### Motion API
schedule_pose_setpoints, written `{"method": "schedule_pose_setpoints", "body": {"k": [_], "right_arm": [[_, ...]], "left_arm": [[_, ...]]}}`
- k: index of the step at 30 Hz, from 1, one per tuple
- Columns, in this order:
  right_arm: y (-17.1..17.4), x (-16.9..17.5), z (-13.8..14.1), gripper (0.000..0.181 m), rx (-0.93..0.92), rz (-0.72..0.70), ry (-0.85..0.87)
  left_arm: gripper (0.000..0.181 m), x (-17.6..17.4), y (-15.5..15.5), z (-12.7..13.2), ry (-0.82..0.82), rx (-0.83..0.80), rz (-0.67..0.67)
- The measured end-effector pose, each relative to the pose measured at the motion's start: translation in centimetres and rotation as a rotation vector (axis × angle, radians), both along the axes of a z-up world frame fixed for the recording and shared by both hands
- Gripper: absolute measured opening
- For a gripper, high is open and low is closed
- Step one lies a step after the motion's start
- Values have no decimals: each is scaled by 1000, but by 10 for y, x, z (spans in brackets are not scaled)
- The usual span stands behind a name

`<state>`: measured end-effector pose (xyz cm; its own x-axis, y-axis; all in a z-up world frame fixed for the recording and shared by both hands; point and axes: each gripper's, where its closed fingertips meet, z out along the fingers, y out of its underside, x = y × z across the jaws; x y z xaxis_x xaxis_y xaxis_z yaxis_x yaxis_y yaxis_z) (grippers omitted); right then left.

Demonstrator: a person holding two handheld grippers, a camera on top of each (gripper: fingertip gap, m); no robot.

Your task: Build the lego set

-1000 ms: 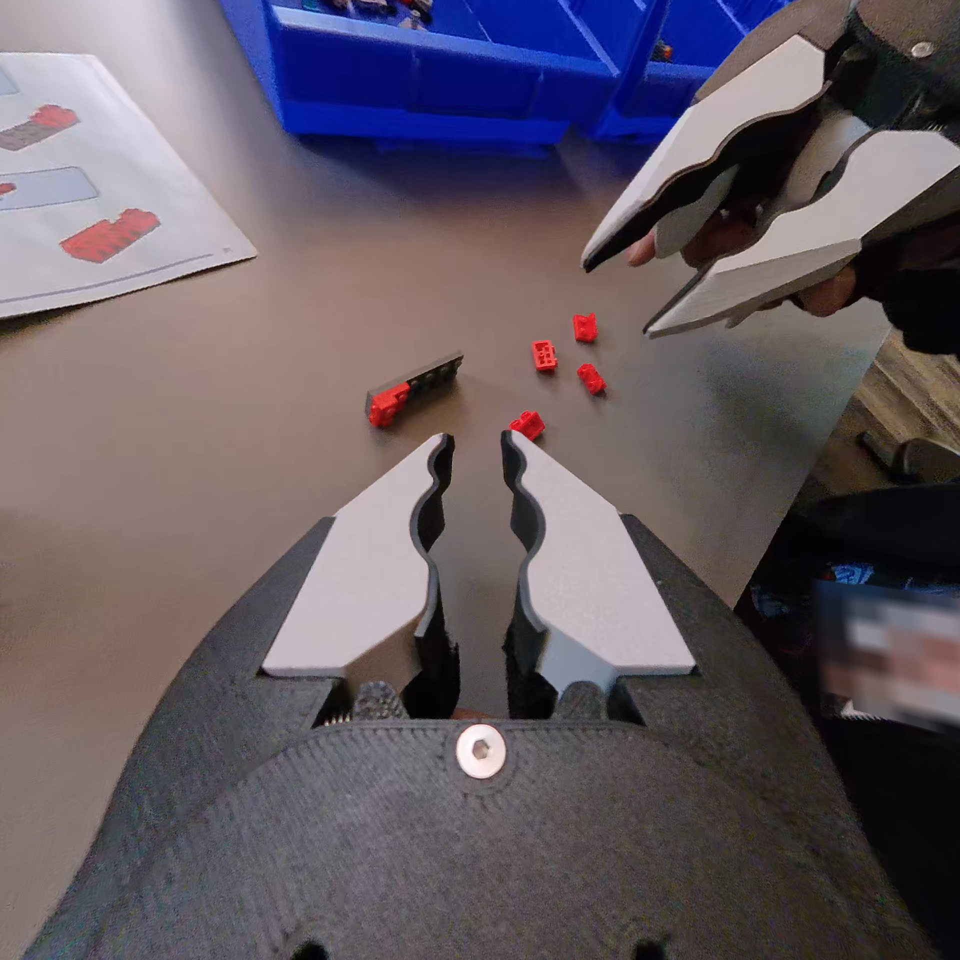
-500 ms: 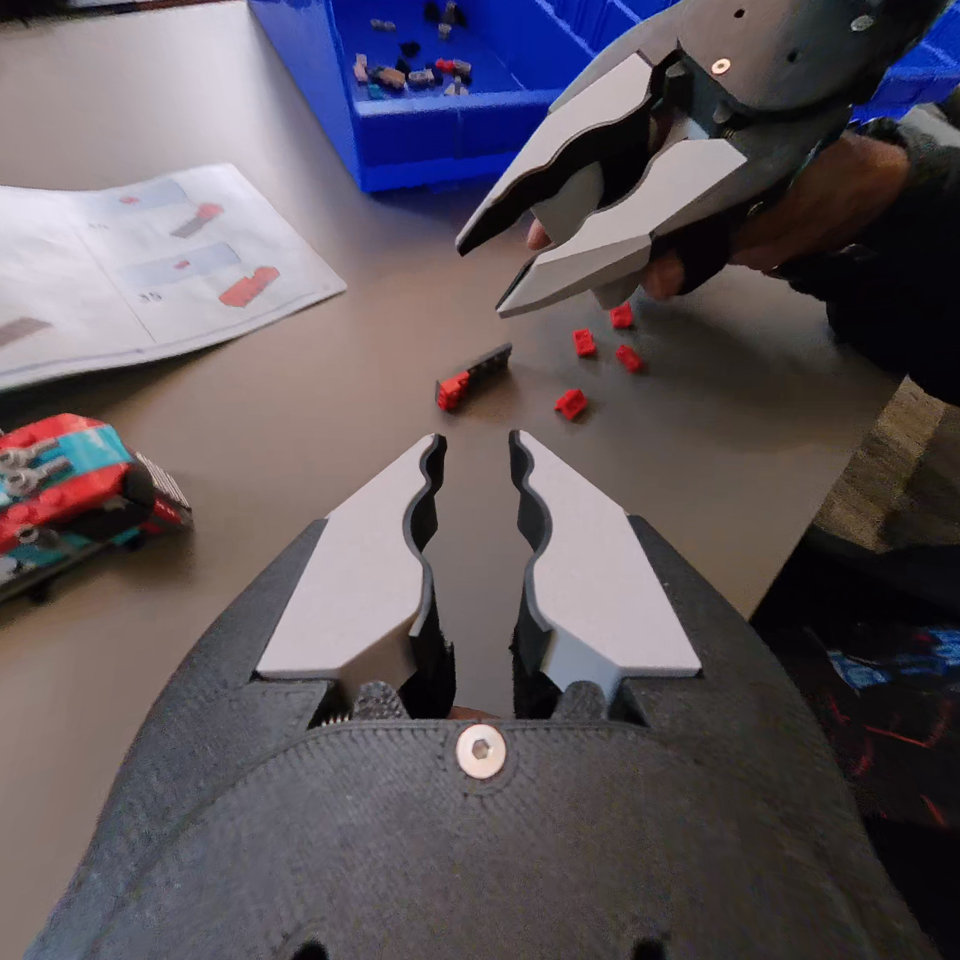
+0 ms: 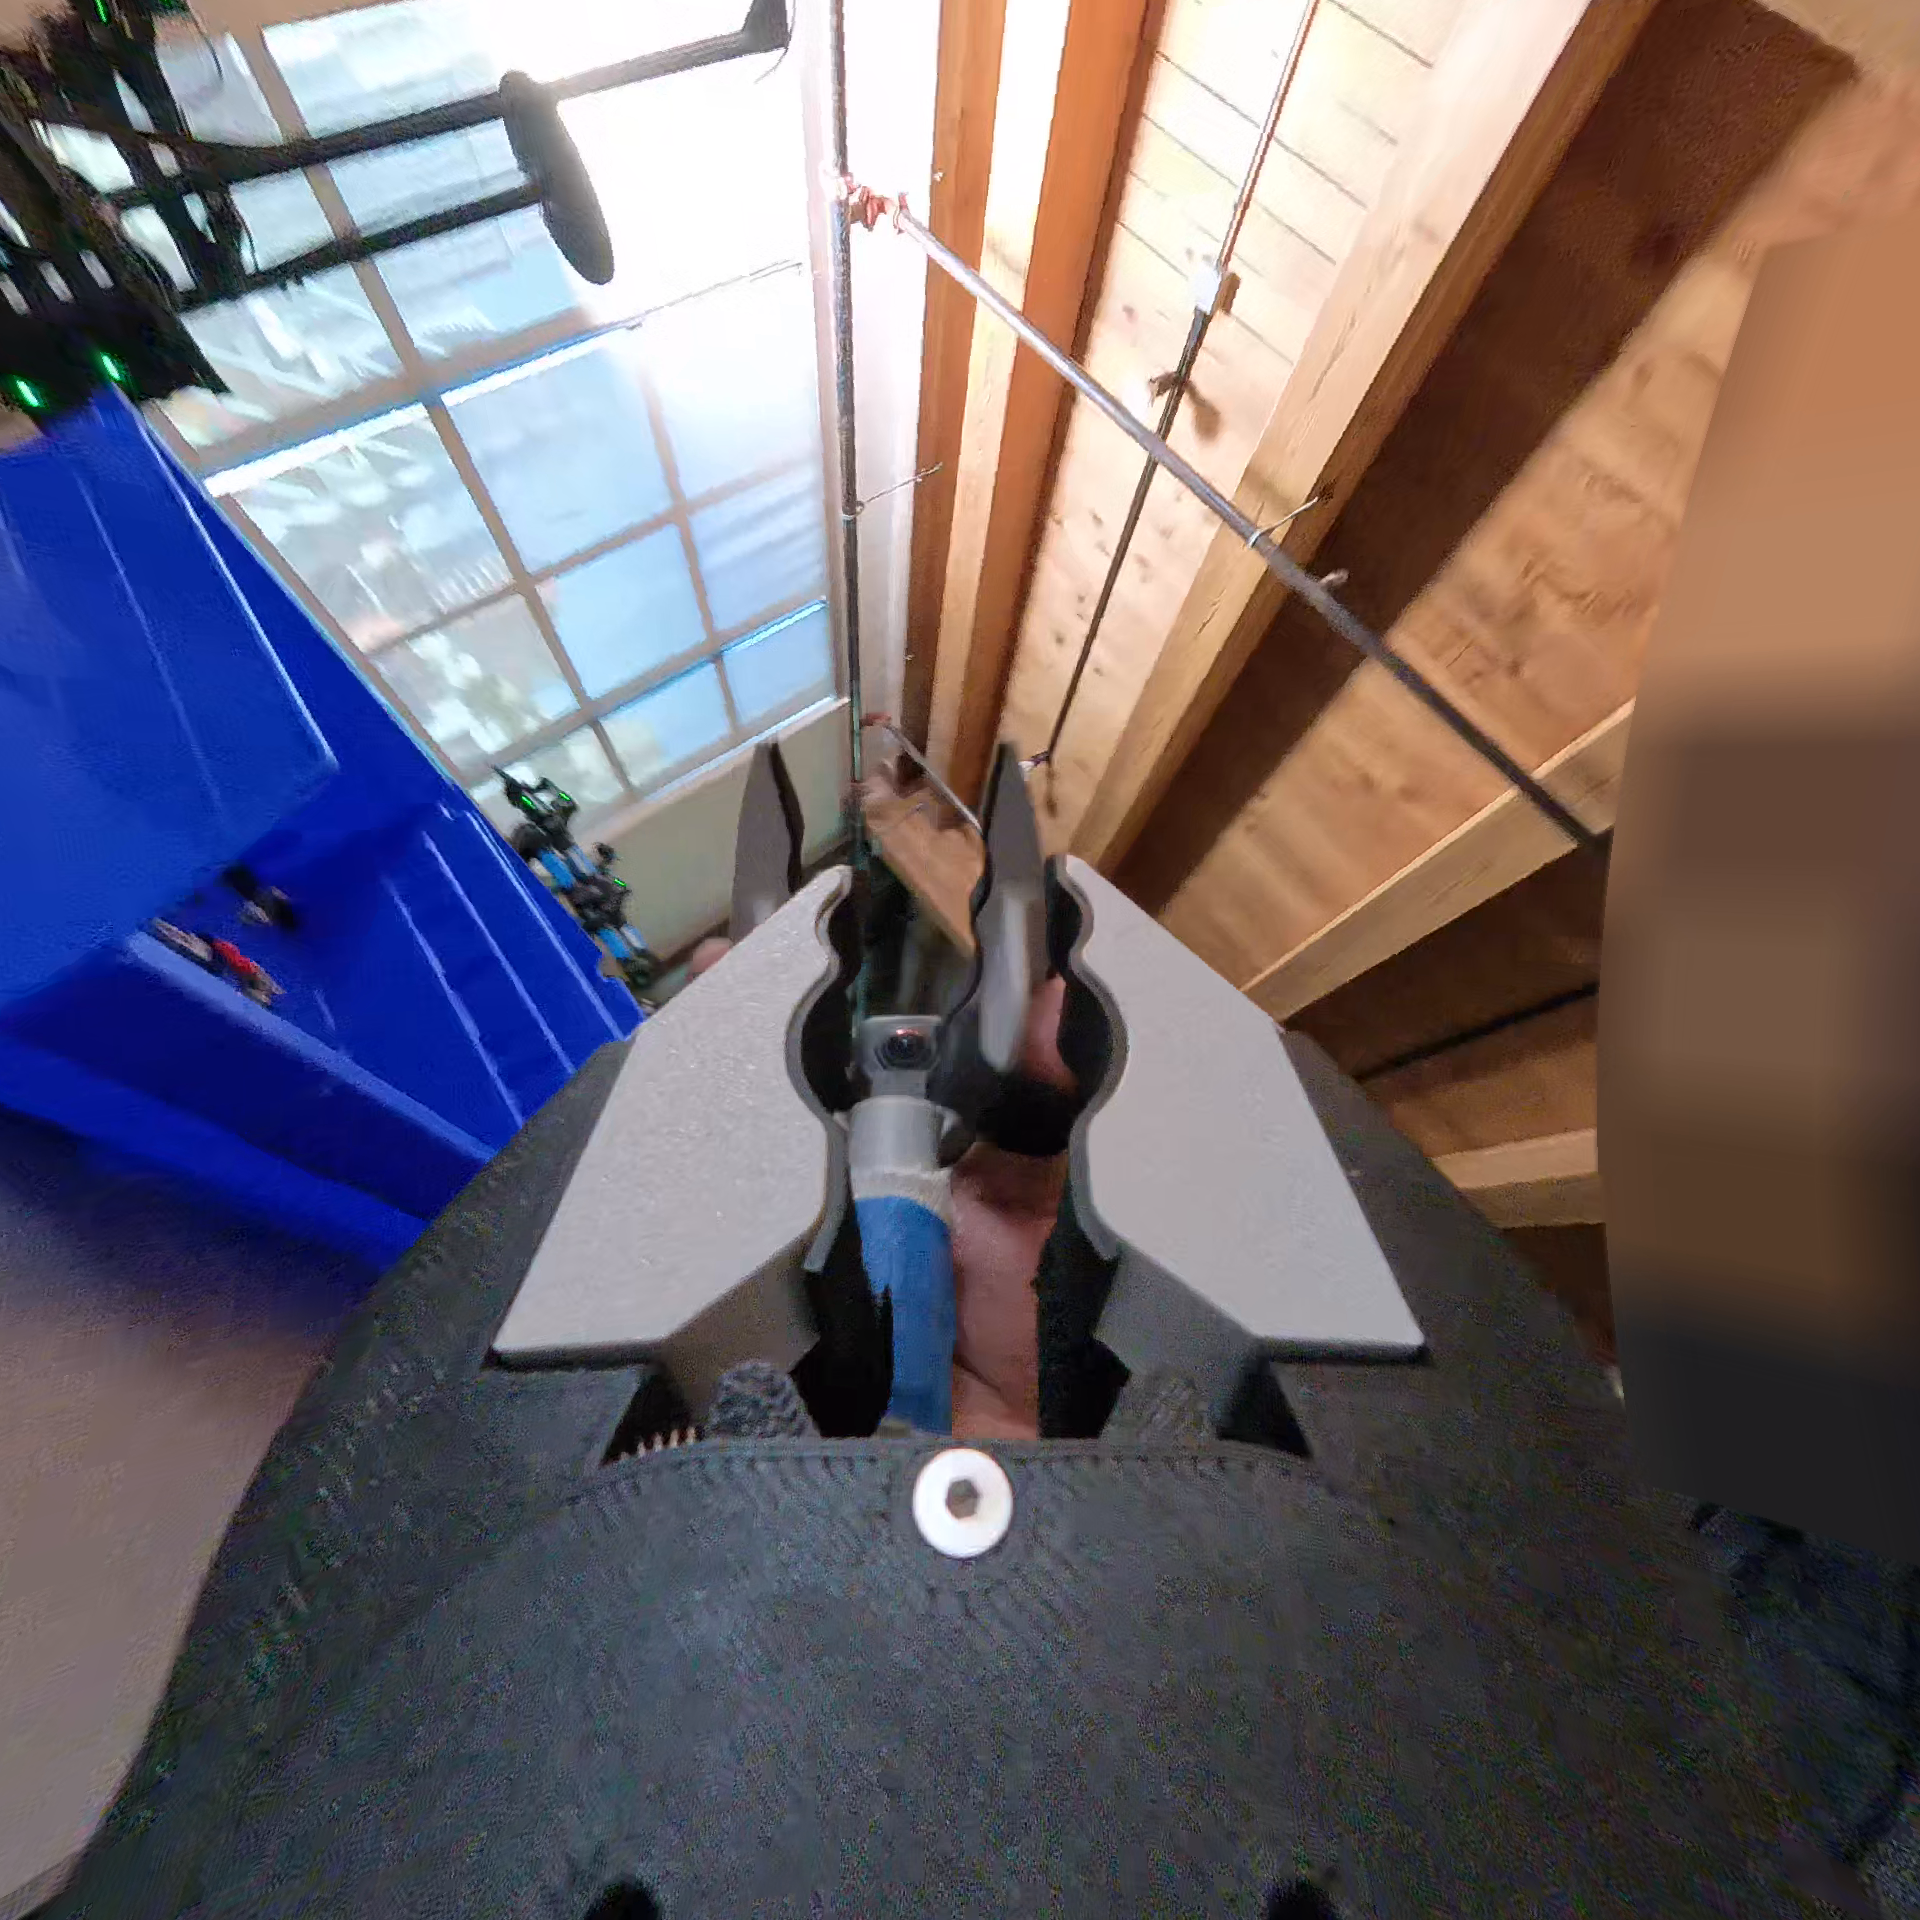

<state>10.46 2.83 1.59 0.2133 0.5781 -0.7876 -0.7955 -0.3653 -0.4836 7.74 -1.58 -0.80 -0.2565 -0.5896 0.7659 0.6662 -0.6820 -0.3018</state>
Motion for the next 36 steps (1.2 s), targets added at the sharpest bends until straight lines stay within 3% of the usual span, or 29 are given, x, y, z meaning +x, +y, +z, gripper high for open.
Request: {"method": "schedule_pose_setpoints", "body": {"k": [3, 6, 10, 15, 19, 22, 26, 28, 32, 36], "right_arm": [[7, 4, 9, 61, 9, -86, 24], [4, 13, 15, 63, 37, -162, 58], [-14, 26, 38, 60, 116, -237, 98], [-42, -1, 45, 57, 98, -65, 215], [-58, -9, 44, 50, 99, -42, 207], [-49, -8, 23, 44, 121, -81, 30], [-43, -1, -6, 42, 79, 83, -116], [-41, -10, -41, 42, 11, 198, -350], [-51, -21, -125, 42, -56, 412, -940], [-65, -27, -164, 42, -32, 559, -1175]], "left_arm": [[36, 10, -2, 0, -26, -9, -38], [36, 9, -7, 0, 86, 54, 15], [36, 9, -37, 6, 66, 69, -46], [41, 17, -67, 22, 171, 239, -58], [40, 5, -77, 19, 62, 180, -152], [46, 0, -82, 10, 170, 239, -105], [46, -20, -59, -37, 514, 248, 26], [46, -39, -43, -66, 706, 229, 89], [46, -63, -33, -117, 1009, 198, 77], [47, -90, -15, -126, 1156, 227, 176]]}}
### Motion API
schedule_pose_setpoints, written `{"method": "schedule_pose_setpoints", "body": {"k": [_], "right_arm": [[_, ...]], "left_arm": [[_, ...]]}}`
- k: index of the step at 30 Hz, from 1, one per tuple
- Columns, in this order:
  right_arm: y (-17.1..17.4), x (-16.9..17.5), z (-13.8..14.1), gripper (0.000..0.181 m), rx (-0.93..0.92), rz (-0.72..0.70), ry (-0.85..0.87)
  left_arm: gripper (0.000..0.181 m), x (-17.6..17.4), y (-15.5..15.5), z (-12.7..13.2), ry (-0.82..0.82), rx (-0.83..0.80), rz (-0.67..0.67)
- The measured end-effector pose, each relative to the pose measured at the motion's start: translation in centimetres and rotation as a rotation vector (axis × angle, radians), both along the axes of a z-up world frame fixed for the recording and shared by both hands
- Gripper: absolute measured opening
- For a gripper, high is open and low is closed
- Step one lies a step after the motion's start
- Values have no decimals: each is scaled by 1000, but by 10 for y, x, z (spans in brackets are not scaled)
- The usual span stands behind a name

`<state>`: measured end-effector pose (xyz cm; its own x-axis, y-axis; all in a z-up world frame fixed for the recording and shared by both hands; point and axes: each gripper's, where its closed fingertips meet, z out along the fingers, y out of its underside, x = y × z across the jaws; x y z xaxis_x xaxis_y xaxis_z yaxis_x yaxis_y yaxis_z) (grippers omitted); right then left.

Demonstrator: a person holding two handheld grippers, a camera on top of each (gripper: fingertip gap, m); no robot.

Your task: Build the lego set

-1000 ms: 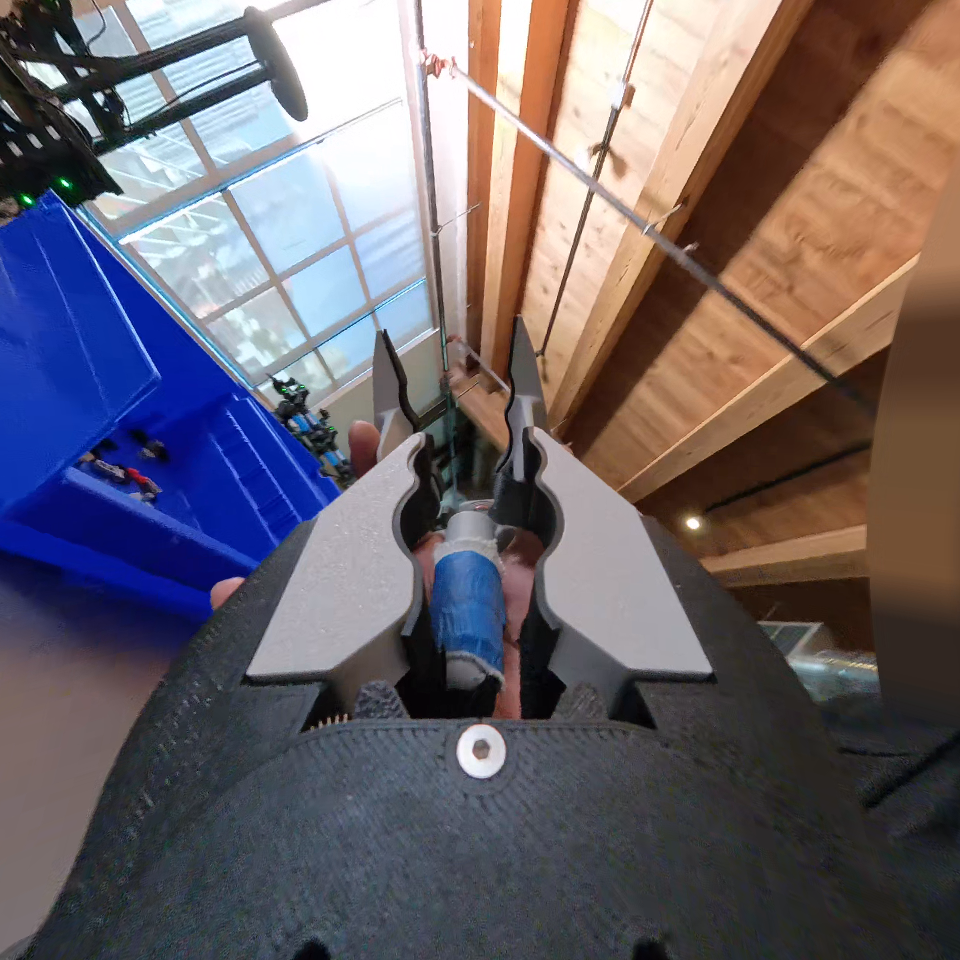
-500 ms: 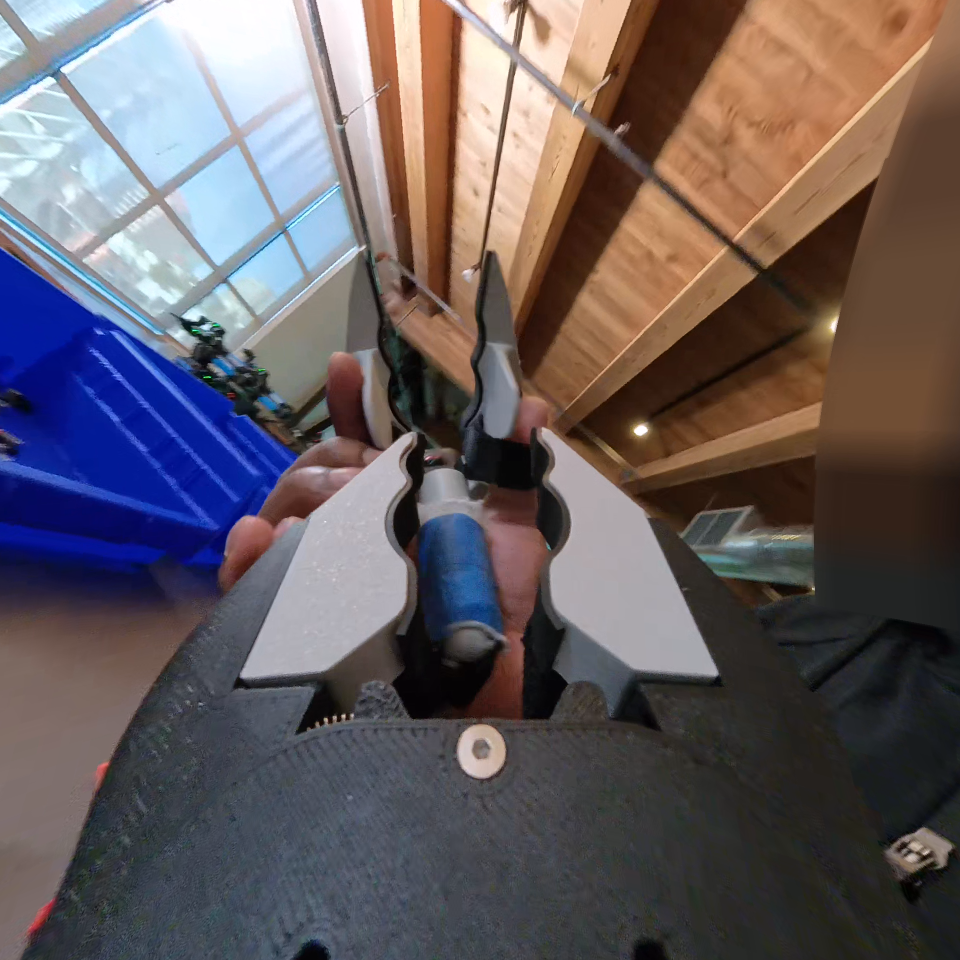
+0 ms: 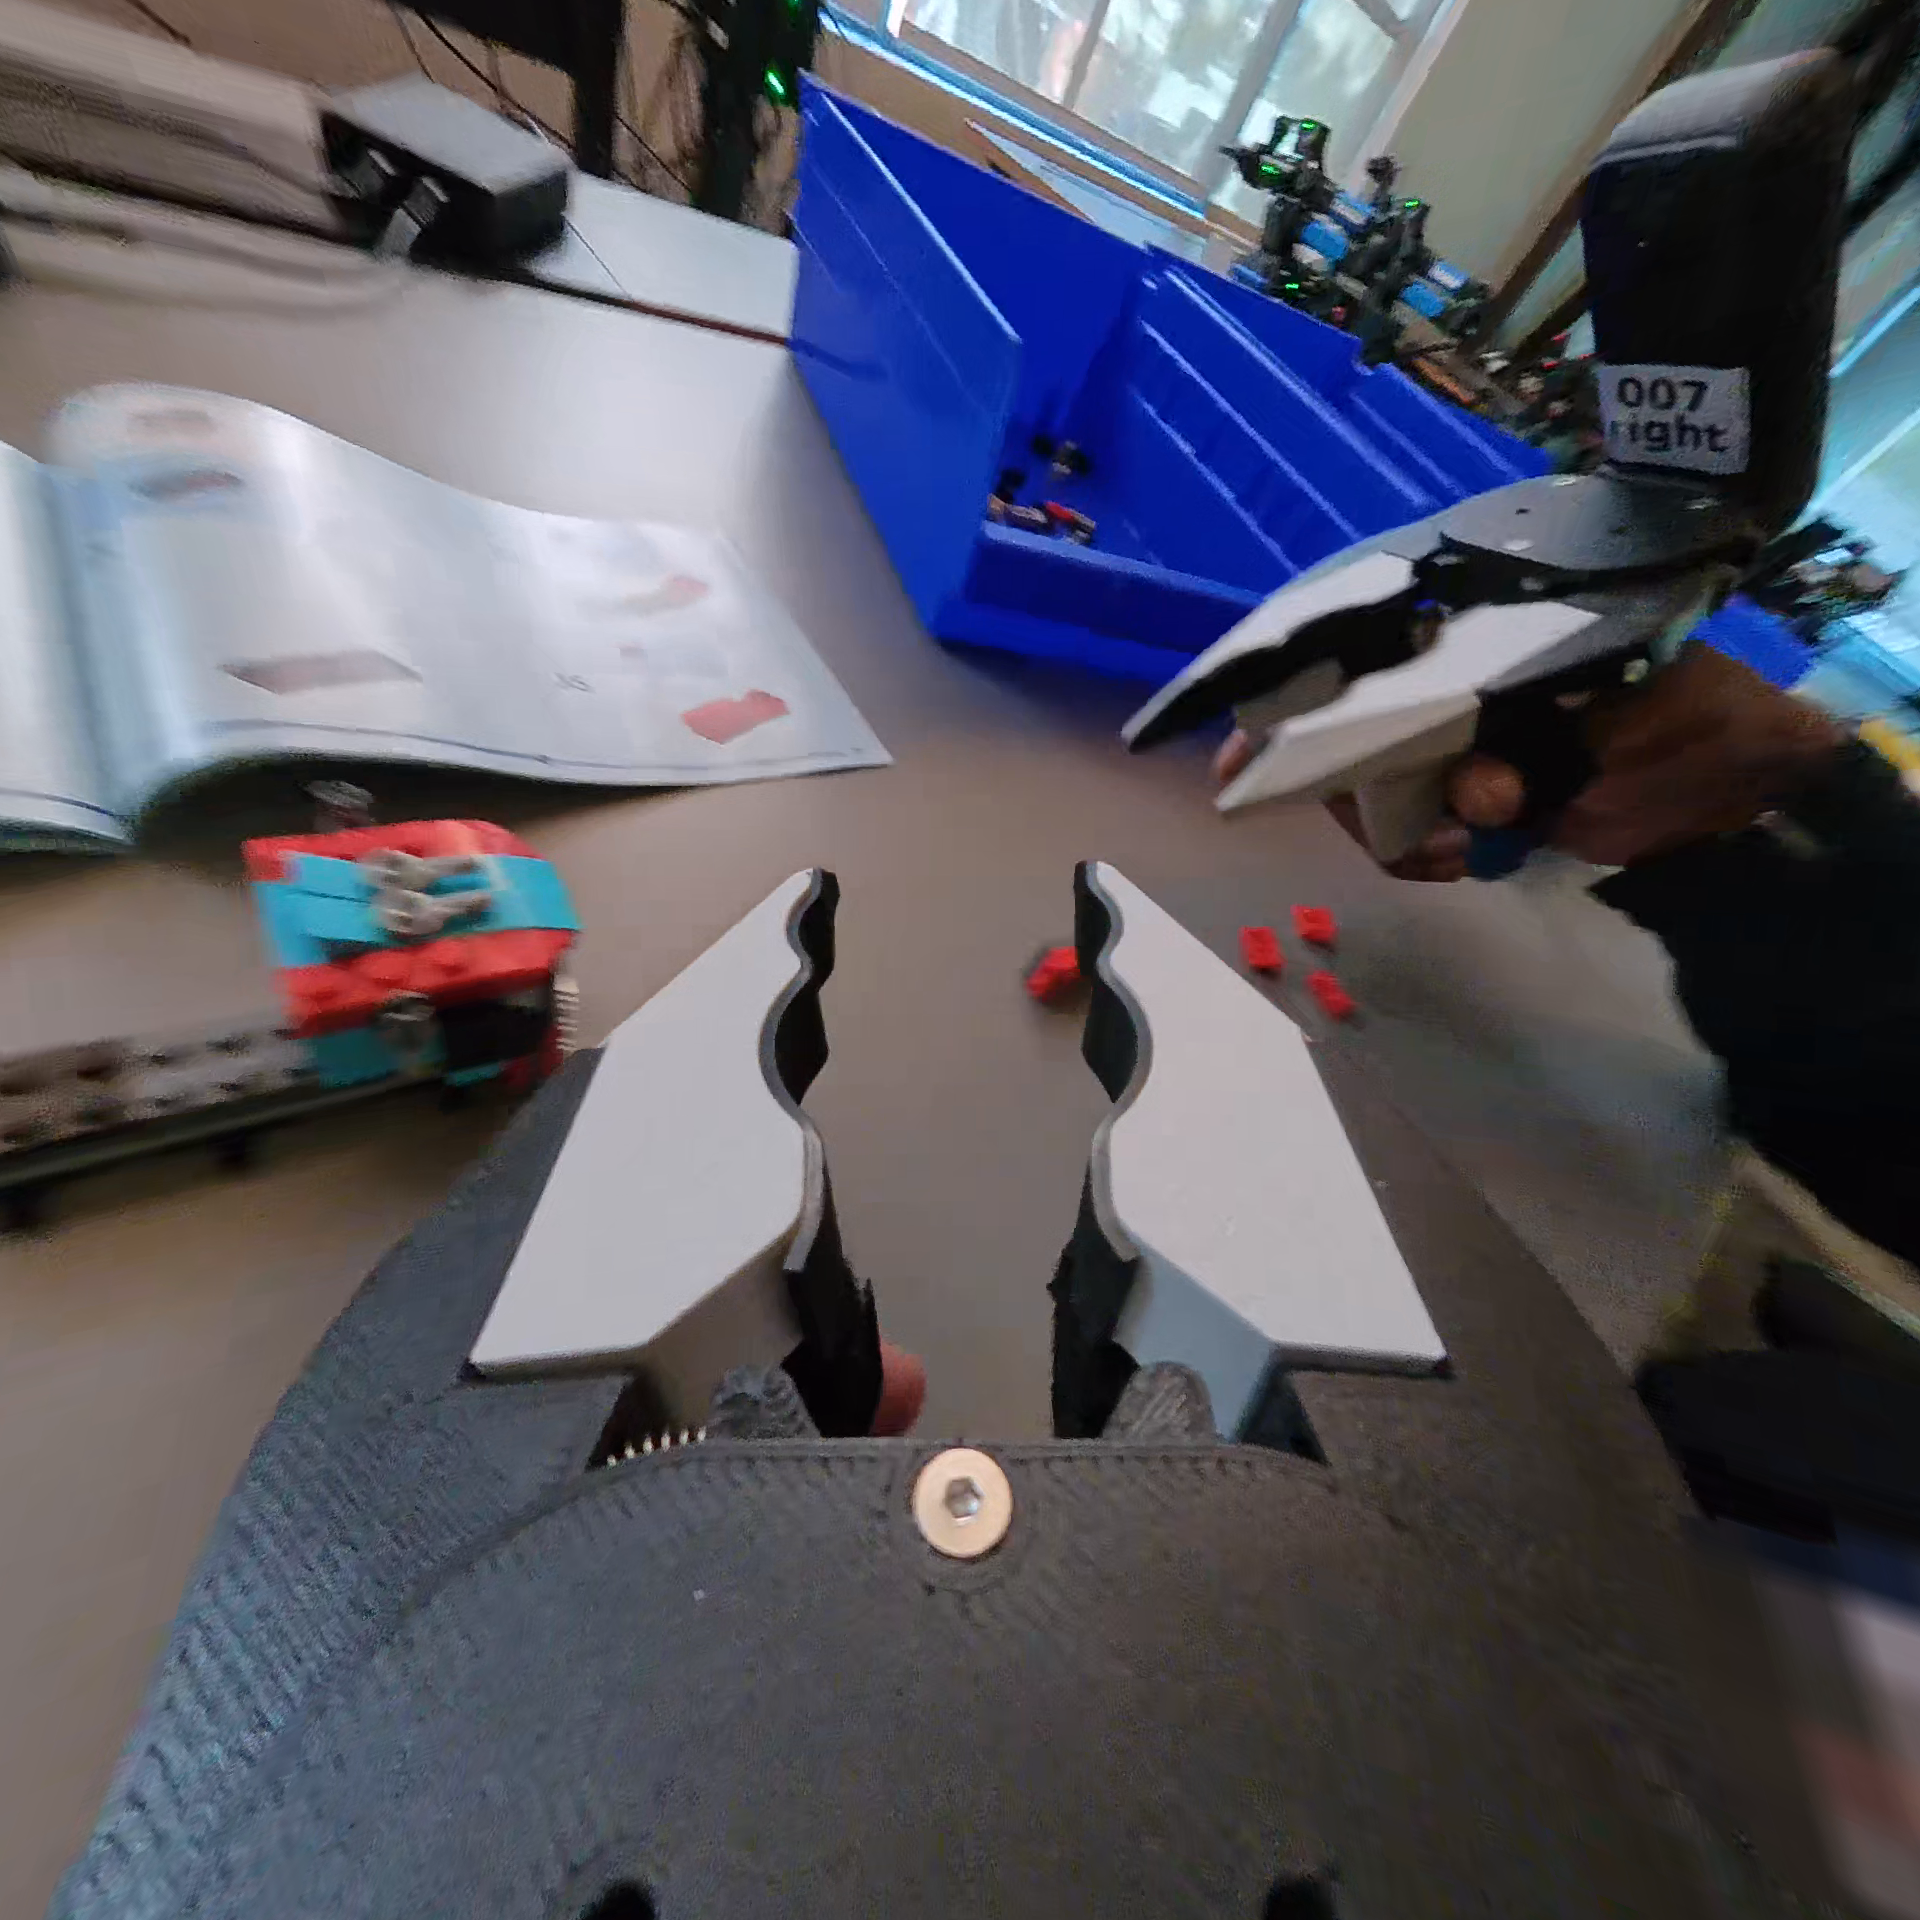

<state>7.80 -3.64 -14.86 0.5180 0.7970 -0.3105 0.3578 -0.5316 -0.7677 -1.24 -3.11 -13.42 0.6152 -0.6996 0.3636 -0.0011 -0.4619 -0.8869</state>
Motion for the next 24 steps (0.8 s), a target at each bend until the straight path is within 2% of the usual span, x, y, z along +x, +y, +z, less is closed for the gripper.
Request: {"method": "schedule_pose_setpoints", "body": {"k": [4, 6, 9, 13, 17, 20, 24], "right_arm": [[-2, -2, -6, 43, -5, 37, 7], [0, -1, -7, 43, -13, 30, 25], [3, -2, -8, 43, -19, 18, 48], [4, -4, -8, 43, -14, 6, 56], [6, -2, -9, 43, -18, -6, 59], [9, 0, -7, 43, -17, -15, 63], [10, 0, -8, 43, -25, -12, 68]], "left_arm": [[56, -40, 18, 15, 170, 236, 46], [63, -64, 30, 19, 253, 281, 71], [76, -78, 45, 4, 333, 172, 72], [76, -72, 51, -19, 361, 63, 136], [62, -67, 54, -34, 399, 24, 208], [47, -70, 58, -35, 424, 24, 250], [45, -77, 60, -35, 427, 11, 276]]}}
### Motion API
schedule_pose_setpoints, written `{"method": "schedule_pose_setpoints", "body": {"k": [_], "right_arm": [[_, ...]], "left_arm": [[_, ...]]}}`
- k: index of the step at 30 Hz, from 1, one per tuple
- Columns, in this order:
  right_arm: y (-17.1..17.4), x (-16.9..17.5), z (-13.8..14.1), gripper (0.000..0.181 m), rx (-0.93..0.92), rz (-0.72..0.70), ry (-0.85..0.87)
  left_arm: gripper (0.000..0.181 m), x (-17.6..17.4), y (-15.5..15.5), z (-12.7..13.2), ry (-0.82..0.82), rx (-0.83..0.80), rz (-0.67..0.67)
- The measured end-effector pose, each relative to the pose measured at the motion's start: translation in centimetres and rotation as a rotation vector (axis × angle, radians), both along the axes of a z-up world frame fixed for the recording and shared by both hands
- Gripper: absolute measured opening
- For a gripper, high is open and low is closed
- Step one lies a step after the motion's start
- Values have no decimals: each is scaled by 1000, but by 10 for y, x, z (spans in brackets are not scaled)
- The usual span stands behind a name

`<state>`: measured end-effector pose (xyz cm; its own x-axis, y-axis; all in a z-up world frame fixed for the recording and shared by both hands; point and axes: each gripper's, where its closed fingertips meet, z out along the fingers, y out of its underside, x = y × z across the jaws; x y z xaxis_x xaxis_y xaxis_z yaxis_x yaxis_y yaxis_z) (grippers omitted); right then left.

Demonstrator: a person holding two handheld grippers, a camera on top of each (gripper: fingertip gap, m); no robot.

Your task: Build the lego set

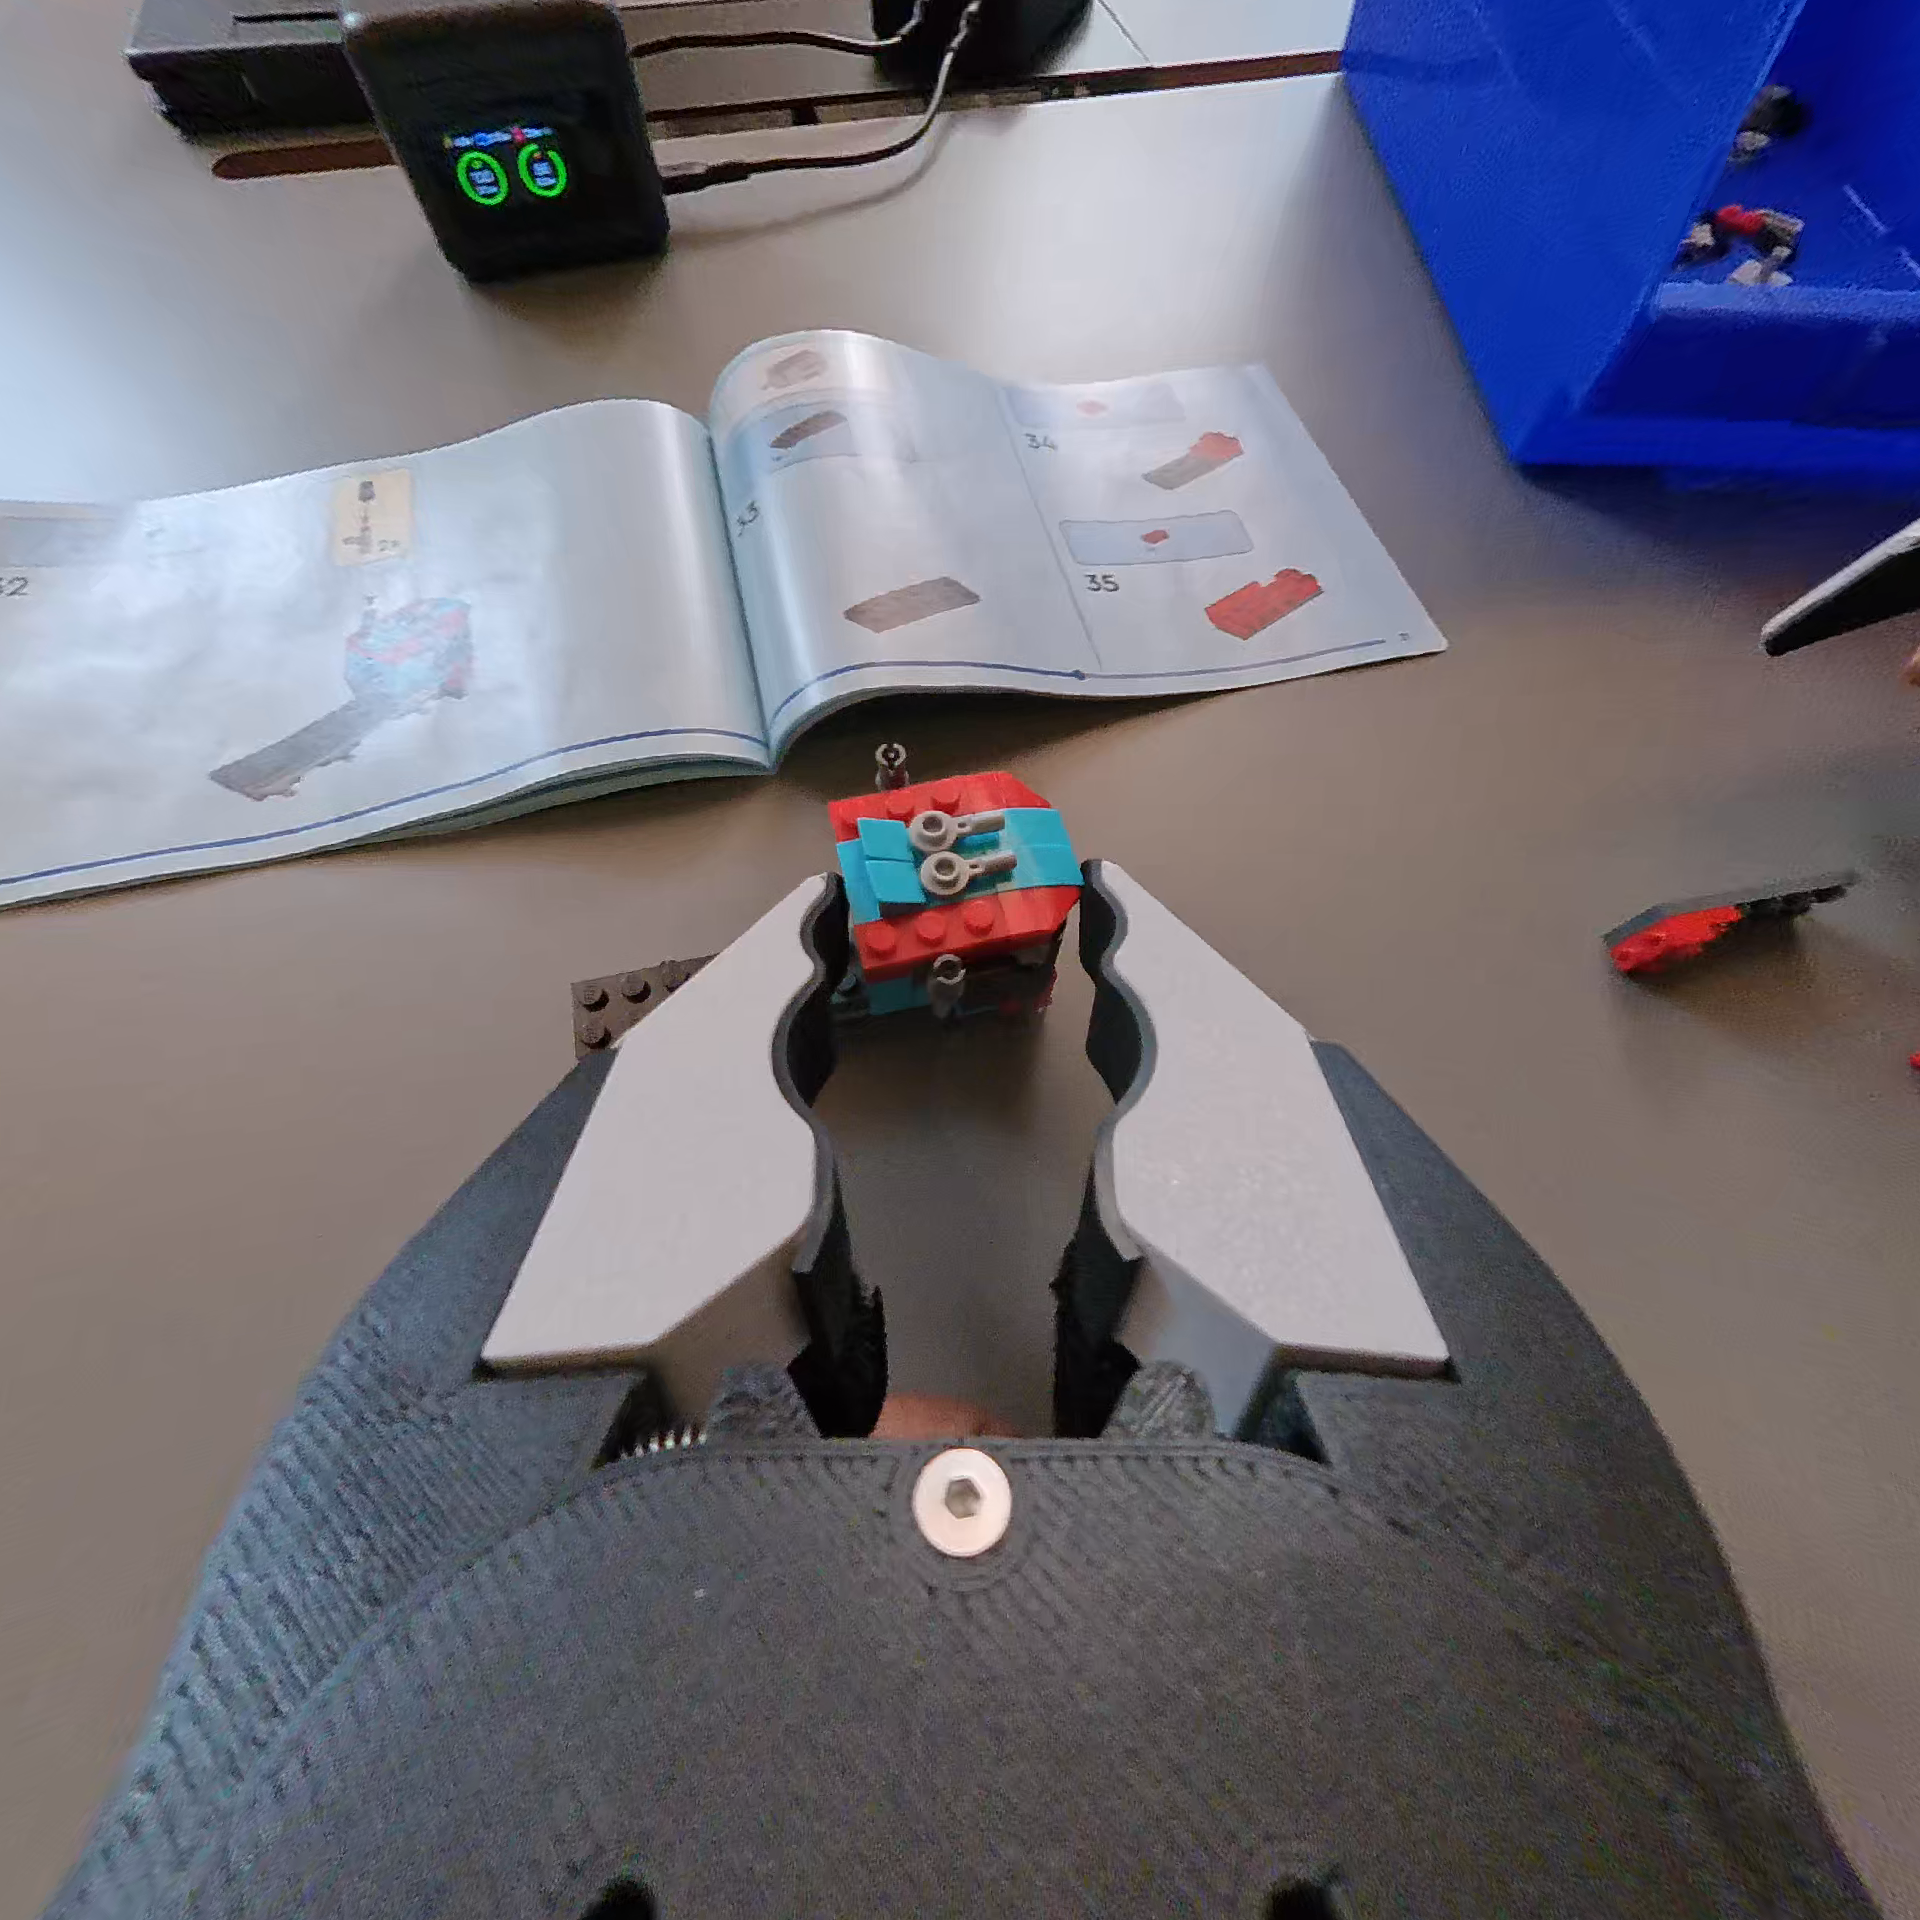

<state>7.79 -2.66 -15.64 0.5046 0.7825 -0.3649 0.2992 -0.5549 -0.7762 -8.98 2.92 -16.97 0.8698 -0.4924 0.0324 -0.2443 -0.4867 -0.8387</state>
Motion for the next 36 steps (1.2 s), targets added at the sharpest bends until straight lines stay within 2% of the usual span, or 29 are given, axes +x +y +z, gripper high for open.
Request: {"method": "schedule_pose_setpoints", "body": {"k": [8, 13, 15, 18, 23, 26, 28, 33, 36], "right_arm": [[-14, -1, -11, 43, -16, 91, -65], [-23, 0, -18, 40, -1, 162, -134], [-27, -3, -22, 32, -2, 193, -163], [-30, -9, -28, 10, 5, 246, -211], [-27, -18, -29, 4, -7, 277, -225], [-17, -26, -19, 4, -47, 225, -122], [-9, -31, -8, 3, -75, 174, -25], [12, -34, 31, 3, -106, 20, 281], [18, -28, 52, 3, -104, -47, 432]], "left_arm": [[45, -35, 14, 2, -2, -23, 8], [58, -48, 8, 33, -53, 55, -14], [58, -46, 0, 52, -77, 107, -44], [58, -30, -23, 70, -111, 133, -125], [57, -5, -70, 63, -151, 30, -242], [56, 16, -91, 56, -237, -54, -311], [54, 33, -90, 51, -339, -98, -331], [51, 86, -56, 53, -773, -214, -314], [51, 113, -40, 59, -965, -270, -328]]}}
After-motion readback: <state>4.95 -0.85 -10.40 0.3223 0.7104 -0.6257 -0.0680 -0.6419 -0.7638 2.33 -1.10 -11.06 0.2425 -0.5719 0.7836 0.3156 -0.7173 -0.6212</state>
